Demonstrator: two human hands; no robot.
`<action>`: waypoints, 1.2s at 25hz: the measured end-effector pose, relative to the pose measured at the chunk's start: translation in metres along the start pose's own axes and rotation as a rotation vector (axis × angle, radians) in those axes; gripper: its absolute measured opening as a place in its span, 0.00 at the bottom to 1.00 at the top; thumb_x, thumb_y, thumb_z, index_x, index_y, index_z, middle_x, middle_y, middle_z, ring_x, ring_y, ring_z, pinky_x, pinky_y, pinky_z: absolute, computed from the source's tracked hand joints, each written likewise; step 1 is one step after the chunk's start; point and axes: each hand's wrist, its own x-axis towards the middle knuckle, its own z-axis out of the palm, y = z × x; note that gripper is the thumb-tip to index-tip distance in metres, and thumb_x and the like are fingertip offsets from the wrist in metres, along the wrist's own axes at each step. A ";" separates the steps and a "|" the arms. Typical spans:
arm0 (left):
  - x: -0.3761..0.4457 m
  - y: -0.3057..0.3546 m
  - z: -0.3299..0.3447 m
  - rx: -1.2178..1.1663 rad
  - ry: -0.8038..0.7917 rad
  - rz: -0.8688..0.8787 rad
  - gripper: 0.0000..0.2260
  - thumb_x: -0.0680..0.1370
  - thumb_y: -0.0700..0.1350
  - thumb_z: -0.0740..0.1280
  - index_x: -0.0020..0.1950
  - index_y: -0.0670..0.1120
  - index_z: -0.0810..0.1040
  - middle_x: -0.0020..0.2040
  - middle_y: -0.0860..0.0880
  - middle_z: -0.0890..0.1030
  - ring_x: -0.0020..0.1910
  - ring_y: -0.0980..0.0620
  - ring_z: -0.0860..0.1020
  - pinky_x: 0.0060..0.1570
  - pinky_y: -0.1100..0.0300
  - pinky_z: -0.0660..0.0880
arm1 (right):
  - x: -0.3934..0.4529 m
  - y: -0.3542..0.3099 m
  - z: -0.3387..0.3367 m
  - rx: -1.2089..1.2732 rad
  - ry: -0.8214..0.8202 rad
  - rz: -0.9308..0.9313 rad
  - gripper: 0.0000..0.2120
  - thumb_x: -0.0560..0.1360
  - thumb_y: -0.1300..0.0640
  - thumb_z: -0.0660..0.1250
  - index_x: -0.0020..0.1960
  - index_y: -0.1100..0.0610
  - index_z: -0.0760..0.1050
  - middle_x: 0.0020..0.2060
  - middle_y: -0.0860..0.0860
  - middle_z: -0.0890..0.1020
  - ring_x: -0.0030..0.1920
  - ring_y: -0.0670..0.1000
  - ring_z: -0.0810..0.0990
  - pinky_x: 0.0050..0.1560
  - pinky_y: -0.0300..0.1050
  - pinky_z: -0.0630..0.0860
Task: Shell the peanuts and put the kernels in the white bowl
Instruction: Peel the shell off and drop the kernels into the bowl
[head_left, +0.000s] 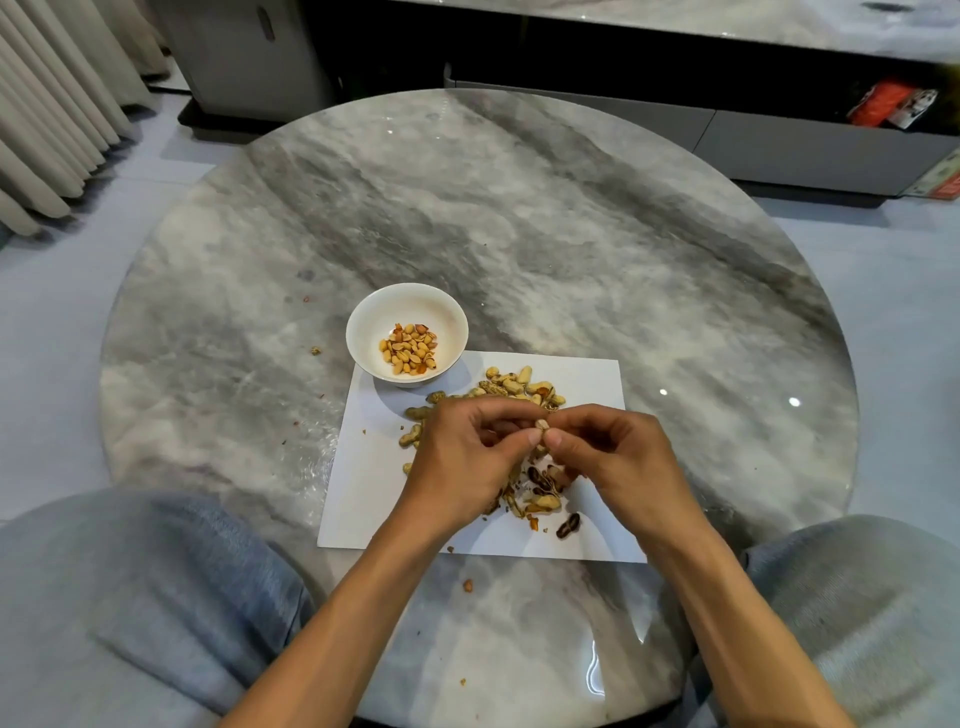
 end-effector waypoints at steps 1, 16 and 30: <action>0.000 0.005 -0.001 -0.076 0.008 -0.021 0.10 0.73 0.36 0.75 0.48 0.50 0.86 0.42 0.52 0.86 0.44 0.56 0.84 0.47 0.62 0.81 | -0.002 -0.003 0.000 0.094 0.018 0.012 0.04 0.74 0.63 0.73 0.47 0.58 0.85 0.40 0.52 0.87 0.39 0.47 0.84 0.40 0.39 0.79; 0.001 0.017 -0.007 -0.251 -0.040 0.023 0.07 0.74 0.38 0.74 0.51 0.45 0.86 0.47 0.46 0.84 0.49 0.49 0.82 0.53 0.54 0.81 | -0.012 -0.016 0.011 0.454 -0.021 0.032 0.11 0.72 0.56 0.68 0.48 0.60 0.86 0.37 0.59 0.82 0.36 0.55 0.80 0.45 0.44 0.81; -0.013 0.021 0.011 -0.454 0.020 -0.140 0.10 0.74 0.37 0.73 0.54 0.45 0.85 0.49 0.47 0.86 0.45 0.52 0.84 0.43 0.63 0.79 | -0.015 -0.015 0.024 0.455 0.038 0.042 0.11 0.72 0.56 0.69 0.48 0.60 0.86 0.45 0.68 0.84 0.43 0.61 0.81 0.48 0.49 0.81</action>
